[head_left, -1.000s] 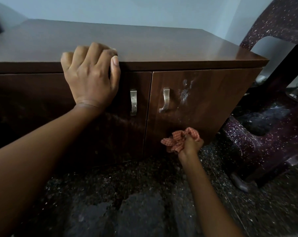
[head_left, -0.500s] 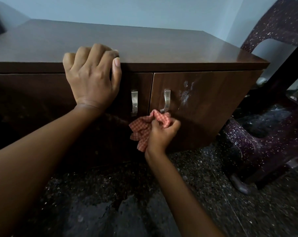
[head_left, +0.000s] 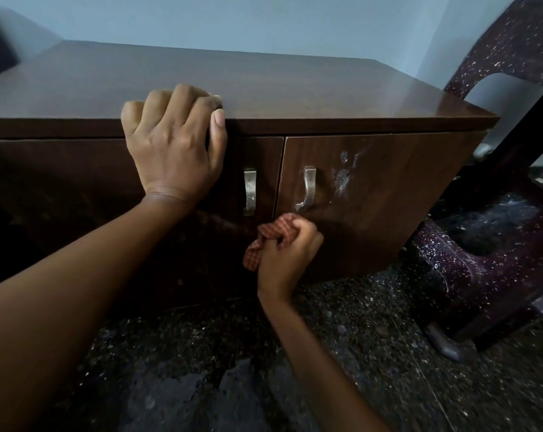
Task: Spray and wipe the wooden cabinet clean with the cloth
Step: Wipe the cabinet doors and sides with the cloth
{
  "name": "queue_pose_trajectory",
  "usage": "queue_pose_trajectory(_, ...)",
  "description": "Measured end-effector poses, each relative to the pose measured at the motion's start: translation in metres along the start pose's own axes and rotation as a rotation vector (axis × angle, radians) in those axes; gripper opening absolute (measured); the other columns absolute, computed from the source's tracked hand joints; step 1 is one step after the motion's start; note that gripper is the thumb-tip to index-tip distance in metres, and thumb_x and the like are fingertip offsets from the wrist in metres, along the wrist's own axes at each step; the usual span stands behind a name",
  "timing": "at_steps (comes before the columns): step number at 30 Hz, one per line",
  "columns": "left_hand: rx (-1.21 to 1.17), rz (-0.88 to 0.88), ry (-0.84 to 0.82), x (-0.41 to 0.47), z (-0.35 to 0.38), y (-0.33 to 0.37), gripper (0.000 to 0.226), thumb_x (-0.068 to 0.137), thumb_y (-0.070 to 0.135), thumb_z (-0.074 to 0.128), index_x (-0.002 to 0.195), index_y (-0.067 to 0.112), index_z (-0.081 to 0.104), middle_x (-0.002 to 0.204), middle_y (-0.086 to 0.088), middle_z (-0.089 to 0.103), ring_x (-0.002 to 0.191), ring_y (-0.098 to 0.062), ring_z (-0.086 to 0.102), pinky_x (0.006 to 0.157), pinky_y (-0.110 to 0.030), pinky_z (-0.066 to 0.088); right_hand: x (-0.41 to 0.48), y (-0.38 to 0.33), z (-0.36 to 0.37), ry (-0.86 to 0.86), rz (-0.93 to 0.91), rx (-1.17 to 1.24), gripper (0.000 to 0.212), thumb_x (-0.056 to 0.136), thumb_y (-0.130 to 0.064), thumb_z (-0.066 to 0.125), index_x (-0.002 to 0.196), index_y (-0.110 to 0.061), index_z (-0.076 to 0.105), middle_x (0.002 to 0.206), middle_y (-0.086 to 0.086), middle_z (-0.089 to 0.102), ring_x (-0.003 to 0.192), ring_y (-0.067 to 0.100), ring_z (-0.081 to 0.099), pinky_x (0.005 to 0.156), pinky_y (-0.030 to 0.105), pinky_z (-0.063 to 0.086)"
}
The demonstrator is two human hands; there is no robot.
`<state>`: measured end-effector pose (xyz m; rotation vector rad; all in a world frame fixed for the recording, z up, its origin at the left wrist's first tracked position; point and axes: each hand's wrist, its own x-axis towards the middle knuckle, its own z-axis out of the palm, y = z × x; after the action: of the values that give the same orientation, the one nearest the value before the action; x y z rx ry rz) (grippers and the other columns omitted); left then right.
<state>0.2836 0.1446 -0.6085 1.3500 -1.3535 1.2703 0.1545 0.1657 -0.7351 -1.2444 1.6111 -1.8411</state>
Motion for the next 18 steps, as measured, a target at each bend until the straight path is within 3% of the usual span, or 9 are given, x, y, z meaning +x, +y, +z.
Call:
queue_pose_trajectory(3, -0.004, 0.003, -0.002, 0.0, 0.0, 0.001, 0.031, 0.1, 0.03, 0.038, 0.09, 0.023, 0.066, 0.092, 0.007, 0.068, 0.076, -0.021, 0.055, 0.074, -0.034, 0.026, -0.003, -0.001, 0.002, -0.073, -0.17, -0.186, 0.045, 0.069, -0.004, 0.067, 0.103, -0.019, 0.043, 0.118, 0.014, 0.045, 0.112, 0.03, 0.044, 0.086, 0.039, 0.046)
queue_pose_trajectory(7, -0.01, -0.003, -0.006, -0.001, 0.0, 0.001, 0.031, 0.1, 0.03, 0.038, 0.09, 0.023, 0.066, 0.093, 0.006, 0.068, 0.077, -0.022, 0.054, 0.074, -0.034, 0.026, -0.011, 0.037, -0.007, -0.187, -0.178, -0.339, 0.045, 0.067, -0.001, 0.064, 0.104, -0.016, 0.043, 0.121, 0.016, 0.04, 0.111, 0.032, 0.04, 0.085, 0.041, 0.045)
queue_pose_trajectory(11, -0.013, -0.006, -0.008, 0.0, 0.0, 0.0, 0.031, 0.101, 0.03, 0.037, 0.091, 0.023, 0.065, 0.093, 0.006, 0.068, 0.078, -0.022, 0.054, 0.074, -0.034, 0.026, -0.012, 0.085, -0.023, -0.213, 0.089, -0.376, 0.04, 0.071, 0.011, 0.055, 0.108, -0.004, 0.048, 0.12, 0.014, 0.039, 0.108, 0.028, 0.043, 0.093, 0.035, 0.041)
queue_pose_trajectory(15, -0.015, -0.01, -0.007, -0.001, 0.0, 0.0, 0.03, 0.101, 0.03, 0.039, 0.091, 0.022, 0.066, 0.094, 0.006, 0.068, 0.078, -0.021, 0.051, 0.074, -0.034, 0.026, 0.02, 0.109, -0.037, 0.002, 0.377, -0.14, 0.029, 0.072, 0.013, 0.055, 0.088, -0.009, 0.047, 0.101, 0.018, 0.049, 0.083, 0.028, 0.053, 0.079, 0.041, 0.046)
queue_pose_trajectory(18, -0.013, -0.015, -0.022, -0.001, -0.001, -0.001, 0.031, 0.101, 0.03, 0.037, 0.091, 0.022, 0.065, 0.094, 0.005, 0.067, 0.078, -0.022, 0.051, 0.074, -0.034, 0.025, 0.05, 0.117, -0.041, 0.162, 0.491, -0.03, 0.04, 0.069, 0.015, 0.056, 0.073, -0.021, 0.04, 0.099, 0.025, 0.058, 0.077, 0.03, 0.058, 0.072, 0.045, 0.051)
